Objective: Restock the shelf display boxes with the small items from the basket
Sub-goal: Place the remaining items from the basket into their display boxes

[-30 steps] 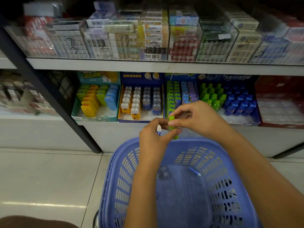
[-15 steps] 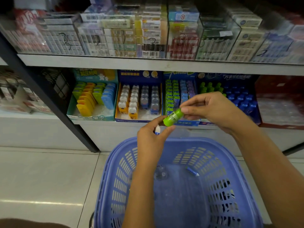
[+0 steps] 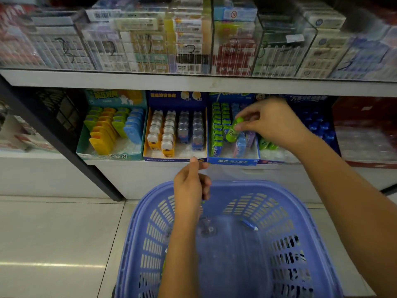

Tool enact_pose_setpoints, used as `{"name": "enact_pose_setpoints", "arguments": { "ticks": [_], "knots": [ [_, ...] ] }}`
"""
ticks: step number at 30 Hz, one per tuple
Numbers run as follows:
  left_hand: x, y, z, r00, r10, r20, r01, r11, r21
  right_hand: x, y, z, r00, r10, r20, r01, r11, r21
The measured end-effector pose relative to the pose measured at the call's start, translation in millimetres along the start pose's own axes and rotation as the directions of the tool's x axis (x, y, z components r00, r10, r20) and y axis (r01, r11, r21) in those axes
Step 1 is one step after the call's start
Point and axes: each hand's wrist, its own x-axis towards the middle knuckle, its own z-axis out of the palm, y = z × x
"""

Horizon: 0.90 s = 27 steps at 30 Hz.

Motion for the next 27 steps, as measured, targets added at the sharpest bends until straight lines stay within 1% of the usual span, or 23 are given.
{"name": "enact_pose_setpoints", "arguments": {
  "ticks": [2, 5, 6, 8, 11, 13, 14, 15, 17, 19, 21, 24, 25, 27],
  "knots": [
    [3, 3, -4, 0.996, -0.085, -0.014, 0.084, 0.994, -0.072, 11, -1, 5, 0.998, 0.008, 0.057, -0.005, 0.999, -0.047],
    [8, 3, -8, 0.989, -0.150, -0.008, 0.148, 0.982, -0.116, 20, -4, 9, 0.990, 0.008, 0.143, 0.007, 0.995, -0.103],
    [9, 4, -8, 0.985, -0.174, 0.007, 0.173, 0.974, -0.150, 21, -4, 9, 0.990, 0.008, 0.144, 0.007, 0.995, -0.100],
    [11, 5, -9, 0.974, -0.219, 0.048, 0.224, 0.941, -0.252, 20, -3, 5, 0.996, 0.015, 0.092, -0.010, 0.999, -0.051],
    [12, 10, -11, 0.965, -0.250, 0.084, 0.261, 0.866, -0.426, 10, 2, -3, 0.998, 0.055, -0.020, -0.053, 0.996, 0.073],
    [13, 13, -16, 0.974, -0.216, 0.066, 0.221, 0.849, -0.479, 2, 2, -1, 0.997, 0.073, -0.039, -0.059, 0.956, 0.289],
    [13, 15, -20, 0.979, -0.195, 0.064, 0.202, 0.853, -0.481, -2, 0, 3, 0.997, 0.069, -0.039, -0.047, 0.912, 0.408],
    [12, 17, -24, 0.981, -0.181, 0.072, 0.193, 0.861, -0.470, -6, -2, 8, 0.997, 0.062, -0.048, -0.031, 0.870, 0.493],
    [10, 21, -29, 0.980, -0.166, 0.105, 0.195, 0.880, -0.433, -11, 0, 15, 0.993, 0.079, -0.086, -0.015, 0.816, 0.577],
    [9, 25, -30, 0.979, -0.148, 0.141, 0.193, 0.900, -0.392, -16, 11, 11, 0.985, 0.123, -0.119, -0.025, 0.794, 0.608],
    [7, 27, -28, 0.974, -0.136, 0.182, 0.192, 0.918, -0.348, -22, 28, -3, 0.977, 0.159, -0.140, -0.053, 0.822, 0.568],
    [3, 25, -18, 0.959, -0.152, 0.238, 0.218, 0.934, -0.284, -35, 56, -32, 0.976, 0.146, -0.163, -0.067, 0.909, 0.412],
    [1, 23, -14, 0.953, -0.166, 0.252, 0.233, 0.935, -0.266, -38, 64, -40, 0.979, 0.123, -0.165, -0.063, 0.941, 0.332],
    [-3, 21, -6, 0.942, -0.201, 0.270, 0.267, 0.935, -0.235, -41, 80, -50, 0.985, 0.085, -0.149, -0.069, 0.991, 0.111]
  ]
}}
